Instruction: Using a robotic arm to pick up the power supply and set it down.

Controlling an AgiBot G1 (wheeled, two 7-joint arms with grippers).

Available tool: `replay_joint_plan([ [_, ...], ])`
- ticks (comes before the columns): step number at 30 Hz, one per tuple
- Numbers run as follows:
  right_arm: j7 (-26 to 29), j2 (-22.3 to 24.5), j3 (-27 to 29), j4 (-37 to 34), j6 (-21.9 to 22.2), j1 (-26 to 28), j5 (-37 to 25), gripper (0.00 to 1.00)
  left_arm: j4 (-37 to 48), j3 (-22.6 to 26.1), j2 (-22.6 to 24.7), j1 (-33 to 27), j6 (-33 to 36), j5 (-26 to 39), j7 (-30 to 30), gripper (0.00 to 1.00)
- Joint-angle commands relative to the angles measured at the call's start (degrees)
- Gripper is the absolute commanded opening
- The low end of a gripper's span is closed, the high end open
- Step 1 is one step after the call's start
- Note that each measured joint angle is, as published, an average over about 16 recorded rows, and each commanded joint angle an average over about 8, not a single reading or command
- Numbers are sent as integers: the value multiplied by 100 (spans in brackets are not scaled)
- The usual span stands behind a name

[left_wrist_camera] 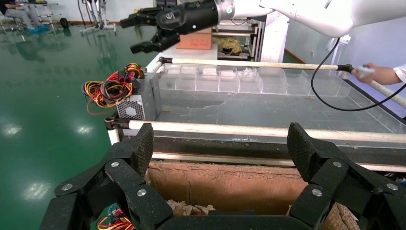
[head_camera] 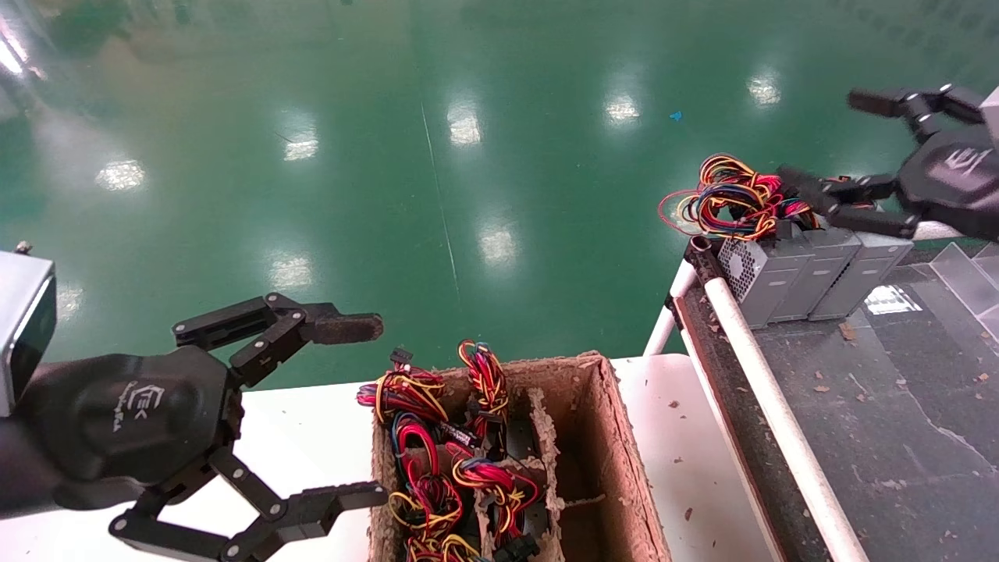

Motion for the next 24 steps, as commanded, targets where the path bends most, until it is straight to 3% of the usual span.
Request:
replay_joint_plan([
  [1, 88, 13, -16, 108, -99, -66, 102, 100, 0, 0, 0, 0, 0, 0, 0, 100],
  [24, 1109, 158, -206, 1352, -1246, -828, 1288, 100, 0, 3, -1, -1, -1, -2, 1, 100],
])
